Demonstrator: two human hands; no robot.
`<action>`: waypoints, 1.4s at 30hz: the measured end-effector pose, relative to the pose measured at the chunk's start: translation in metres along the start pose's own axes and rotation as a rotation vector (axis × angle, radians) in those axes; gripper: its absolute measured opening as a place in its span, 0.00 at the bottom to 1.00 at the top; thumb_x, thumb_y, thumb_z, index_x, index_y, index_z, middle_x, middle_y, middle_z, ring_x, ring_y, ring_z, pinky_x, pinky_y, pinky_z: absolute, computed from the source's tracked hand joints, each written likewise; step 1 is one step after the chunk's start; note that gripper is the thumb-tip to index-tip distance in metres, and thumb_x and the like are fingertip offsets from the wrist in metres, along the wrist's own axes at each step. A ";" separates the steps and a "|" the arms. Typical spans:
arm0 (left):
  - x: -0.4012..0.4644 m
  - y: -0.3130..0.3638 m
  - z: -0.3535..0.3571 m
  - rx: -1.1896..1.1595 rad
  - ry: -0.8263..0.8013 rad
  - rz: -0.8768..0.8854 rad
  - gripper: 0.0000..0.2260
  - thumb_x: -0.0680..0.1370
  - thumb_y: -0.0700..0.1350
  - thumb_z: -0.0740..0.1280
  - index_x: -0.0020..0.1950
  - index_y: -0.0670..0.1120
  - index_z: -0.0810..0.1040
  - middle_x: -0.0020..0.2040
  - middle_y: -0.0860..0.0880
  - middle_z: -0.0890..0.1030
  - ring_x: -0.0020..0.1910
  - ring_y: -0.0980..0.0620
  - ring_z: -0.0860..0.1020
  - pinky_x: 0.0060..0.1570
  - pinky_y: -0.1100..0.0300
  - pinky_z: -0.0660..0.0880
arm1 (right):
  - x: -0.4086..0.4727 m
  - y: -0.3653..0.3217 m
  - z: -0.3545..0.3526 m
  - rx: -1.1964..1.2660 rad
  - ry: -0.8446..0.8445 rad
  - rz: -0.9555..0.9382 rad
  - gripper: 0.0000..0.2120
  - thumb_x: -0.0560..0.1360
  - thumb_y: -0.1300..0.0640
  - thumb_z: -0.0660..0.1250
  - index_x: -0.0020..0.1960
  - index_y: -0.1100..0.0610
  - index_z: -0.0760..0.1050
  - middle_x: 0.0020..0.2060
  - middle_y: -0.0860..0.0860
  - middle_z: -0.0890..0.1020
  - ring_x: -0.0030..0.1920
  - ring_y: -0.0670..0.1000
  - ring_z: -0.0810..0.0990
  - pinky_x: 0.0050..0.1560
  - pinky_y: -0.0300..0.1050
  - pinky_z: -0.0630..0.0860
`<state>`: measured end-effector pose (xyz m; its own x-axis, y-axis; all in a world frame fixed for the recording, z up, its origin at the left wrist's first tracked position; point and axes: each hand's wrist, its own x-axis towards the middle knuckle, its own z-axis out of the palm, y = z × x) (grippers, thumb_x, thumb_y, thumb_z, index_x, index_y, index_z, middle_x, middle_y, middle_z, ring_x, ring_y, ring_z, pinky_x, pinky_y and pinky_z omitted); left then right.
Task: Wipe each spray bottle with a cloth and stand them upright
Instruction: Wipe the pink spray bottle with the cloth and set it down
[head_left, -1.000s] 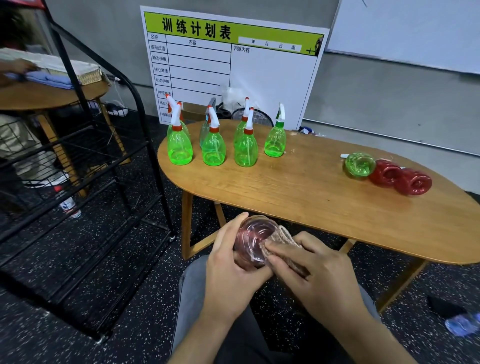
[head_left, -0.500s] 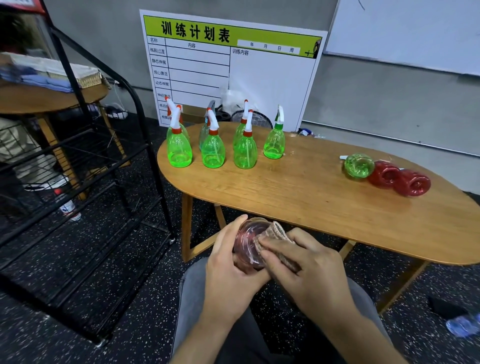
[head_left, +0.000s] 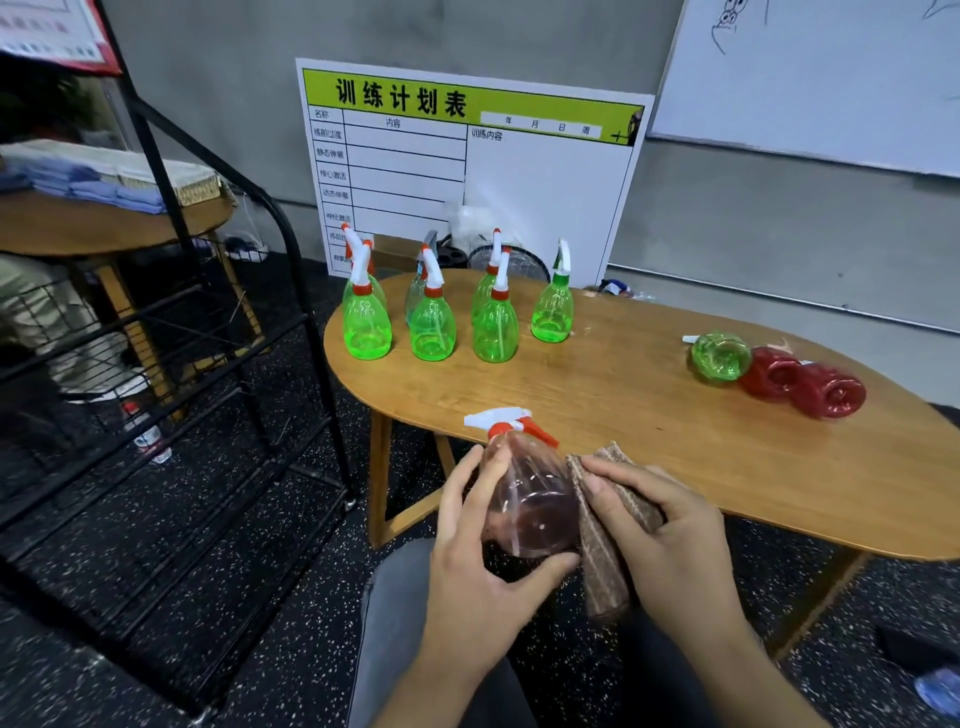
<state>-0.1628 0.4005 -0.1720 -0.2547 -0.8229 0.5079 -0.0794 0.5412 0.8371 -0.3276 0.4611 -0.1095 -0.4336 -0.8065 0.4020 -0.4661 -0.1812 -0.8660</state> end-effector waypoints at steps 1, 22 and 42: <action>0.001 0.001 0.001 -0.035 -0.030 -0.020 0.44 0.68 0.59 0.83 0.80 0.65 0.66 0.83 0.56 0.60 0.79 0.59 0.67 0.70 0.65 0.71 | 0.003 0.002 0.000 0.015 -0.003 0.020 0.10 0.75 0.56 0.75 0.55 0.45 0.87 0.47 0.43 0.87 0.49 0.43 0.85 0.51 0.32 0.77; 0.115 -0.072 0.074 -0.034 -0.284 -0.284 0.51 0.68 0.38 0.85 0.77 0.73 0.60 0.72 0.66 0.67 0.73 0.63 0.72 0.75 0.52 0.72 | 0.096 0.113 -0.003 -0.128 0.060 0.131 0.16 0.73 0.37 0.68 0.58 0.37 0.84 0.49 0.41 0.82 0.42 0.48 0.85 0.48 0.46 0.83; 0.214 -0.155 0.152 0.089 -0.183 -0.271 0.51 0.67 0.37 0.82 0.74 0.75 0.59 0.73 0.55 0.75 0.73 0.56 0.74 0.75 0.55 0.70 | 0.192 0.224 0.036 -0.213 0.157 0.262 0.12 0.78 0.47 0.73 0.62 0.43 0.84 0.54 0.48 0.85 0.46 0.47 0.85 0.53 0.54 0.83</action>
<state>-0.3520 0.1666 -0.2238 -0.3806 -0.8987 0.2179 -0.2494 0.3266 0.9117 -0.4872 0.2458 -0.2371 -0.6649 -0.7106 0.2300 -0.4662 0.1543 -0.8711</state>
